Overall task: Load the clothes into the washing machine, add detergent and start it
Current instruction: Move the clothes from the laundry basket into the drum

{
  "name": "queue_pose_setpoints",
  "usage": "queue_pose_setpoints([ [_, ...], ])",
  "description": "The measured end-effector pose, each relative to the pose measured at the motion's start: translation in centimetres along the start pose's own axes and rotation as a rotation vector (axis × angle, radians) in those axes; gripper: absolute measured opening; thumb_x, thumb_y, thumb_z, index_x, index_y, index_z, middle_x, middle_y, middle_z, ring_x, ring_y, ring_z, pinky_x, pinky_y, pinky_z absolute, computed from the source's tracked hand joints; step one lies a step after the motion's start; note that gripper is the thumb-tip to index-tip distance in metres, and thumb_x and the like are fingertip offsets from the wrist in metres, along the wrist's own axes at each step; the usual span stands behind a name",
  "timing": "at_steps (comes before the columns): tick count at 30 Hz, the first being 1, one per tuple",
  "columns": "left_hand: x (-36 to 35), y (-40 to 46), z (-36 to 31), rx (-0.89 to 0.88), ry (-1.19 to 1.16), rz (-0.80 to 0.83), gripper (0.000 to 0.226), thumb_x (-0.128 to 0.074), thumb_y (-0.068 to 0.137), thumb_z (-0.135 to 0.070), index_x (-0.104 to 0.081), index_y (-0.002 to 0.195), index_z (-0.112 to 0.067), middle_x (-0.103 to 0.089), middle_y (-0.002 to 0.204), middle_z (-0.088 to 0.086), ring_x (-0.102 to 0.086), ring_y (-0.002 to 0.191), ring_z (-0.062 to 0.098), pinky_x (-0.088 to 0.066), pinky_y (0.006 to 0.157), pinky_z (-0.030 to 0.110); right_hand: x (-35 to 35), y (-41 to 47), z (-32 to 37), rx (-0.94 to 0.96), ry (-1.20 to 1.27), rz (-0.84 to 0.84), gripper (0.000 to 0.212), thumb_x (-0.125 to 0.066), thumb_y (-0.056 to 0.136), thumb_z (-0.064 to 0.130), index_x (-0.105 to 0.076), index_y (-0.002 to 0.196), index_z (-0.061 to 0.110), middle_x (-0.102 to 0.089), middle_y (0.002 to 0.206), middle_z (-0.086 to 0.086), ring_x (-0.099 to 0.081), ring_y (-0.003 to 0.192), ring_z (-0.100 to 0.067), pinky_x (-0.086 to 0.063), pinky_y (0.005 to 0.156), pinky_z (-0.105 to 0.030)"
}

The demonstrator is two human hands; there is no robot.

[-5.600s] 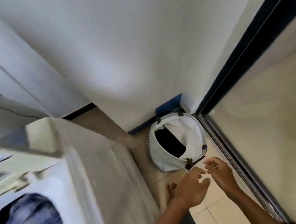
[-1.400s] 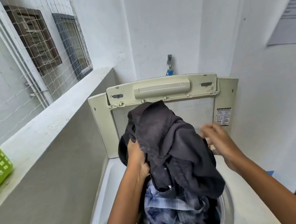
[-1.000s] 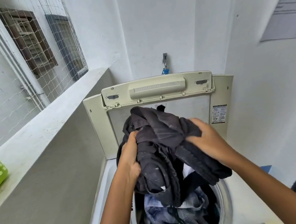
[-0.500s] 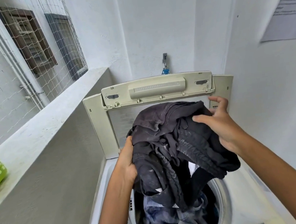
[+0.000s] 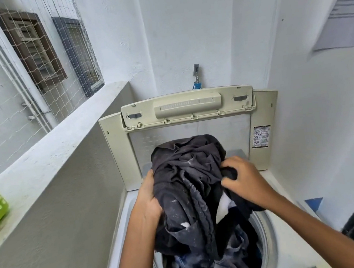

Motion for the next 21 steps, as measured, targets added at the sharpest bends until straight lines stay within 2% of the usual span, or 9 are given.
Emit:
queue_pose_setpoints([
  [2,0.7,0.0,0.1,0.048,0.045,-0.086,0.035,-0.039,0.098,-0.029,-0.063,0.088,-0.006,-0.069,0.07,0.012,-0.068,0.058,0.024,-0.058,0.056,0.031,1.8,1.1,0.9,-0.044,0.074,-0.11,0.02,-0.065,0.075,0.001,-0.073,0.09,0.012,-0.067,0.085,0.003,-0.064,0.081,-0.01,-0.038,0.069,0.001],
  [4,1.2,0.4,0.0,-0.012,0.101,-0.161,0.034,-0.04,0.097,-0.026,-0.061,0.08,-0.006,-0.067,0.075,0.013,-0.066,0.053,0.02,-0.057,0.053,0.023,3.7,2.2,2.2,-0.078,0.14,-0.17,0.014,-0.062,0.079,0.005,-0.072,0.085,0.014,-0.069,0.08,0.001,-0.062,0.071,-0.009,-0.042,0.066,-0.008],
  [7,1.4,0.1,0.3,-0.075,0.154,-0.202,0.027,-0.045,0.096,-0.034,-0.059,0.091,-0.011,-0.062,0.103,0.013,-0.062,0.077,0.022,-0.052,0.079,0.036,6.2,3.7,4.7,-0.076,0.271,-0.265,0.012,-0.06,0.083,0.011,-0.071,0.08,0.015,-0.07,0.081,-0.007,-0.063,0.073,-0.018,-0.046,0.069,-0.025],
  [9,1.3,0.0,0.6,-0.119,0.28,-0.186,0.018,-0.05,0.095,-0.036,-0.056,0.097,-0.019,-0.057,0.1,0.004,-0.056,0.083,0.018,-0.049,0.074,0.035,7.4,4.6,6.7,-0.051,0.373,-0.296,0.015,-0.059,0.084,0.012,-0.07,0.079,0.021,-0.069,0.078,-0.002,-0.061,0.071,-0.011,-0.047,0.067,-0.024],
  [10,1.1,-0.1,0.8,-0.155,0.38,-0.158,0.021,-0.054,0.092,-0.037,-0.055,0.107,-0.023,-0.055,0.105,-0.001,-0.055,0.091,0.016,-0.047,0.074,0.033,7.8,4.9,7.7,-0.045,0.409,-0.306,0.015,-0.059,0.084,0.011,-0.07,0.079,0.02,-0.068,0.076,0.001,-0.06,0.07,-0.009,-0.047,0.065,-0.023],
  [13,1.3,0.0,1.8,-0.227,0.755,0.008,0.073,-0.068,0.074,-0.055,-0.039,0.139,-0.038,-0.04,0.134,-0.013,-0.036,0.124,0.008,-0.037,0.099,0.035,8.7,6.5,9.3,-0.076,0.516,-0.359,0.012,-0.059,0.083,0.011,-0.068,0.083,0.004,-0.062,0.072,-0.004,-0.058,0.068,-0.012,-0.045,0.064,-0.025],
  [15,1.7,0.3,3.1,-0.208,0.918,0.17,0.097,-0.08,0.06,-0.061,-0.03,0.142,-0.046,-0.036,0.145,-0.019,-0.037,0.133,0.005,-0.036,0.108,0.035,9.0,7.4,10.0,-0.096,0.594,-0.404,0.017,-0.059,0.081,0.012,-0.063,0.083,-0.004,-0.056,0.072,-0.01,-0.053,0.066,-0.018,-0.041,0.063,-0.03],
  [18,2.3,0.9,6.2,-0.219,1.182,0.367,0.105,-0.09,0.055,-0.045,-0.026,0.139,-0.049,-0.042,0.143,-0.021,-0.046,0.129,0.002,-0.042,0.106,0.033,9.1,8.3,11.0,-0.103,0.692,-0.419,0.01,-0.058,0.077,0.012,-0.061,0.081,0.003,-0.047,0.072,-0.01,-0.046,0.066,-0.019,-0.037,0.061,-0.032],
  [21,3.2,1.6,7.0,-0.442,1.296,0.252,0.084,-0.085,0.064,-0.04,-0.039,0.134,-0.039,-0.057,0.132,-0.017,-0.056,0.12,0.005,-0.046,0.102,0.037,9.4,8.7,11.7,-0.078,0.681,-0.404,0.005,-0.057,0.078,0.012,-0.059,0.081,0.009,-0.049,0.073,-0.009,-0.049,0.068,-0.019,-0.04,0.063,-0.032],
])
Point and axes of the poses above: each hand's wrist, its own y-axis towards the middle knuckle, its own x-axis out of the back of the hand, z = x × y, the point moved 2 cm from there along y, towards the middle knuckle
